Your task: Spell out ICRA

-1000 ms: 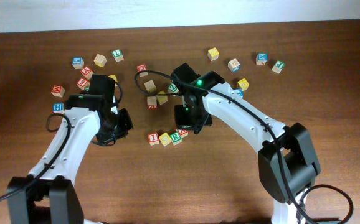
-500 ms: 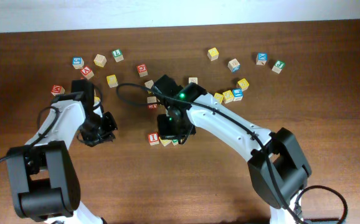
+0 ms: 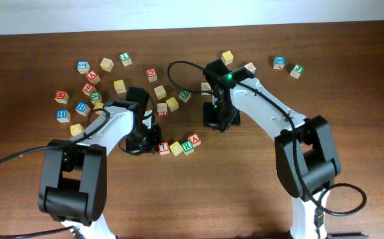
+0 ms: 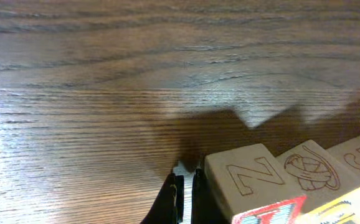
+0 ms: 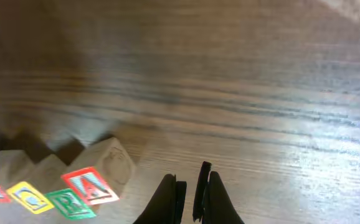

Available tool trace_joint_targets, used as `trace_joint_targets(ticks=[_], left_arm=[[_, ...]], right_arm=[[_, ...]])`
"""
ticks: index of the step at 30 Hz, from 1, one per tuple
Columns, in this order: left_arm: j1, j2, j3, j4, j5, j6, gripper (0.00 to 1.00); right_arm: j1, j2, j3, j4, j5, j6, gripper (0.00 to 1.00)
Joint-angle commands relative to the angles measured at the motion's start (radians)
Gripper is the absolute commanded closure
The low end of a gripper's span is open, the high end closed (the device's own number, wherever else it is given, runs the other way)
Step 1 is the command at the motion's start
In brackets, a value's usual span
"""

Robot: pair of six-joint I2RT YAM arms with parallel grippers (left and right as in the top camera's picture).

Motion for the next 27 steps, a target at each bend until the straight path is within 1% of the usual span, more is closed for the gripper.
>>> trace_joint_targets(ticks=[1, 4, 11, 13, 15, 18, 21, 25, 27], left_arm=[[0.0, 0.011, -0.003, 0.019, 0.011, -0.007, 1.0], [-0.005, 0.011, -0.003, 0.047, 0.011, 0.0, 1.0], [-0.019, 0.011, -0.003, 0.053, 0.015, 0.212, 1.0], [-0.018, 0.011, -0.003, 0.054, 0.015, 0.245, 1.0], [-0.014, 0.011, -0.003, 0.053, 0.07, 0.317, 1.0], [-0.015, 0.011, -0.003, 0.053, 0.091, 0.324, 1.0], [-0.014, 0.011, -0.003, 0.016, 0.09, 0.33, 1.0], [-0.014, 0.011, -0.003, -0.057, 0.09, 0.33, 1.0], [-0.013, 0.011, -0.003, -0.063, 0.072, 0.33, 1.0]], right_arm=[[0.003, -0.005, -0.002, -0.019, 0.009, -0.014, 0.96], [0.003, -0.005, -0.002, -0.038, 0.01, -0.014, 0.96], [0.003, -0.004, -0.002, -0.044, 0.01, -0.04, 0.96], [0.004, -0.004, -0.002, -0.043, 0.01, -0.04, 0.96], [0.004, -0.001, -0.002, -0.041, 0.01, -0.04, 0.96], [0.004, 0.003, -0.002, -0.041, 0.016, -0.04, 0.96], [0.004, 0.003, -0.002, -0.055, 0.021, -0.04, 0.96], [0.005, 0.003, -0.002, -0.15, 0.011, -0.04, 0.96], [0.005, 0.003, -0.002, -0.203, -0.06, -0.044, 0.96]])
